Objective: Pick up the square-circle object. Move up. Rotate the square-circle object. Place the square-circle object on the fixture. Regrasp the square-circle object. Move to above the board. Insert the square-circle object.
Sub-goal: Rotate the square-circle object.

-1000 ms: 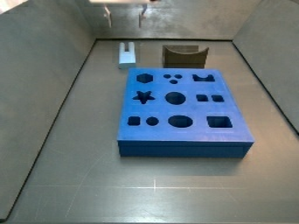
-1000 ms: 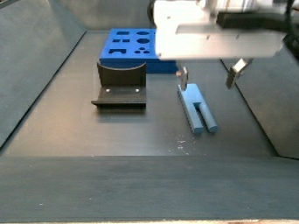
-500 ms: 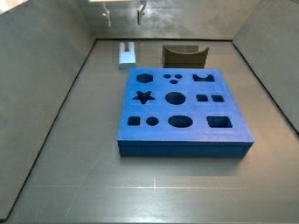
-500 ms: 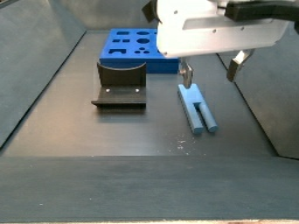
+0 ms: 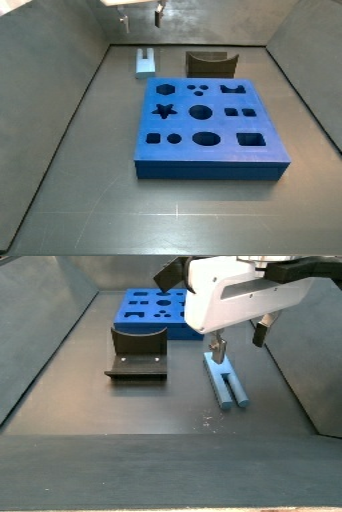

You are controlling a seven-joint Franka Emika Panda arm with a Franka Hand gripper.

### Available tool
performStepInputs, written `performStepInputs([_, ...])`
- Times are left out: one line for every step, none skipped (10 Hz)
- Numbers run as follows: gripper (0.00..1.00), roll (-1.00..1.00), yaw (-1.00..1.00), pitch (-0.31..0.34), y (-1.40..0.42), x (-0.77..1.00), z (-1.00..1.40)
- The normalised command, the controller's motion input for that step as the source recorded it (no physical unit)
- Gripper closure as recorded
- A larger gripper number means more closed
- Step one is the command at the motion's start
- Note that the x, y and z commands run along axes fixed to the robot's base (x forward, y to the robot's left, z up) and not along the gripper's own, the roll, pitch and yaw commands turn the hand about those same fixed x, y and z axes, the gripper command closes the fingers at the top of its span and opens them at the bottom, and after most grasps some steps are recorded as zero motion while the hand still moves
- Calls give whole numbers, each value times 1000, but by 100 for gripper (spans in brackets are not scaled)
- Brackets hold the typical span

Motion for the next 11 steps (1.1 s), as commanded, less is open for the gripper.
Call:
performStepInputs([0, 2, 1000, -3, 1, 37, -49])
performStepInputs([0, 2, 1000, -3, 1, 38, -47])
performStepInputs([0, 2, 1000, -3, 2, 38, -46])
performStepInputs([0, 2, 1000, -3, 2, 38, -45])
performStepInputs([0, 2, 1000, -3, 2, 38, -45])
performStepInputs([0, 2, 1000, -3, 2, 39, -44])
performStepInputs([0, 2, 1000, -3, 2, 39, -44])
performStepInputs([0, 2, 1000, -3, 2, 39, -43])
performStepInputs([0, 2, 1000, -4, 2, 39, -43])
performStepInputs([0, 2, 1000, -4, 2, 39, -43])
performStepInputs([0, 2, 1000, -4, 2, 39, -43])
